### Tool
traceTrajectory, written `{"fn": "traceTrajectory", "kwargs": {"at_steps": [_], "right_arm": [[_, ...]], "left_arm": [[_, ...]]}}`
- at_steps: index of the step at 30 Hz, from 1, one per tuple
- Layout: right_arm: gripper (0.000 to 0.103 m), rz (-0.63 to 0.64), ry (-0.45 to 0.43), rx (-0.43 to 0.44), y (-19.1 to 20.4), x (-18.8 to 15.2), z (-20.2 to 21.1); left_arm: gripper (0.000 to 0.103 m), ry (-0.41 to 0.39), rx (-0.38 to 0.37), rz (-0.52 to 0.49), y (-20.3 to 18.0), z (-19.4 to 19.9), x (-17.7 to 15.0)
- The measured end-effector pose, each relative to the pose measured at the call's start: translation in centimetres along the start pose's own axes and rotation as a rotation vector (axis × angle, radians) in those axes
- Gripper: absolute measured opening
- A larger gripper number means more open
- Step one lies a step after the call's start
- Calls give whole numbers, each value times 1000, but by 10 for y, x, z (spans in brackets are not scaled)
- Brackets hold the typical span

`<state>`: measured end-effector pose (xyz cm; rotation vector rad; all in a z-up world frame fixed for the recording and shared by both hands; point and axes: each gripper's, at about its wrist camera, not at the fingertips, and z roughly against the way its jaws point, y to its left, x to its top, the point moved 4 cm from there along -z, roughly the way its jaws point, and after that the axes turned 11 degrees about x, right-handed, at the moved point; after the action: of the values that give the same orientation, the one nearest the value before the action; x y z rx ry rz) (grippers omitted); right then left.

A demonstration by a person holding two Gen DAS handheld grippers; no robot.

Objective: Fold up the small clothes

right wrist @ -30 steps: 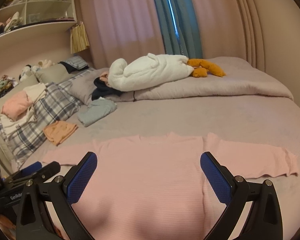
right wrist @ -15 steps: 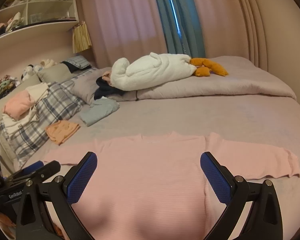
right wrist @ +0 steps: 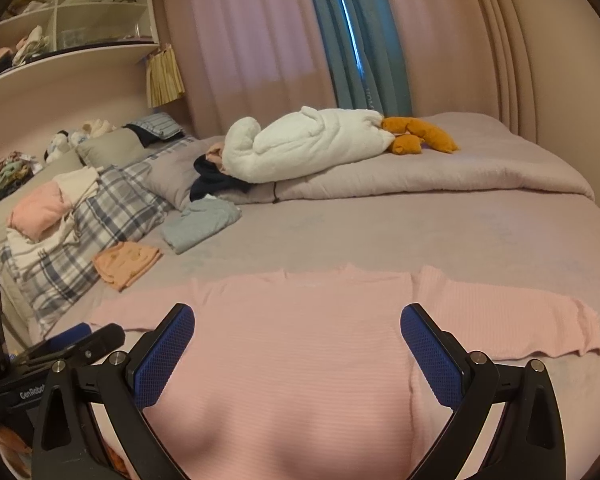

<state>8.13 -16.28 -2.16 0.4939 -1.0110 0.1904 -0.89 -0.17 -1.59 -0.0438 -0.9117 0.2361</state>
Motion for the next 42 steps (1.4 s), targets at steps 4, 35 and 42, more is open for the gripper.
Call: {"fn": "traceTrajectory", "kwargs": {"at_steps": [4, 35, 42], "right_arm": [[102, 0, 1, 0, -2, 2, 0], [102, -6, -4, -1, -11, 4, 3], [102, -6, -6, -1, -13, 6, 3]], "left_arm": [[102, -1, 0, -1, -1, 0, 0], [101, 15, -14, -4, -7, -2, -5], [101, 21, -15, -6, -9, -2, -6]]}}
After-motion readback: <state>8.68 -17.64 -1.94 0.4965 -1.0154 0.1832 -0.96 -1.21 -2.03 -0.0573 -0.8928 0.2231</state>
